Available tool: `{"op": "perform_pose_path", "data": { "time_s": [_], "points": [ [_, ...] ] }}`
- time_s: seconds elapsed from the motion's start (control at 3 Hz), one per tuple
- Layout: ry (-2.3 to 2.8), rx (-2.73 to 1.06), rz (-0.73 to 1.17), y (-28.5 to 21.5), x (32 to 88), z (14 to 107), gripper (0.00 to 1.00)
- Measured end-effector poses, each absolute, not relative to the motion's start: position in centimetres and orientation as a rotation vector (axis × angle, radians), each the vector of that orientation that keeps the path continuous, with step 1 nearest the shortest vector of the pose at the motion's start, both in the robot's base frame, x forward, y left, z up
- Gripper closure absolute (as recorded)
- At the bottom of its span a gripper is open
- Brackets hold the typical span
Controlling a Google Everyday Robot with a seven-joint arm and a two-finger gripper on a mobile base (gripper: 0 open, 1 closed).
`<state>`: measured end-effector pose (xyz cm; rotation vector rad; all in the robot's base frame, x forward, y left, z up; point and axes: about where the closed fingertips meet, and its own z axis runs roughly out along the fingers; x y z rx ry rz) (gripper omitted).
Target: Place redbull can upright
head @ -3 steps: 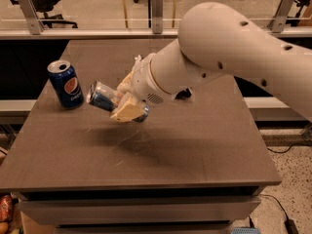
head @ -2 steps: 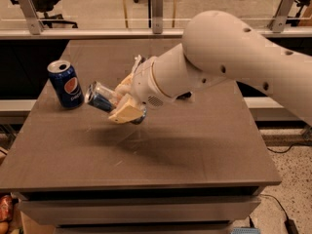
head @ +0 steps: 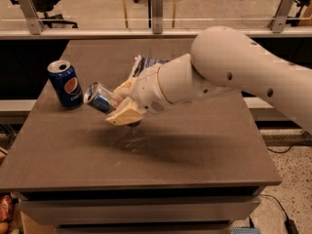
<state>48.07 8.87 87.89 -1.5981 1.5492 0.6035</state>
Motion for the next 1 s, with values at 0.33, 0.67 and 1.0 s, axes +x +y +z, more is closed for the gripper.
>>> {"op": "perform_pose_path", "data": {
  "time_s": [0.33, 0.67, 1.0],
  "points": [
    [1.543, -1.591, 0.604, 8.98, 47.92, 87.97, 1.0],
    [1.52, -1.536, 0.635, 9.1, 47.63, 87.82, 1.0],
    [1.499, -1.484, 0.661, 9.18, 47.38, 87.74, 1.0]
  ]
}}
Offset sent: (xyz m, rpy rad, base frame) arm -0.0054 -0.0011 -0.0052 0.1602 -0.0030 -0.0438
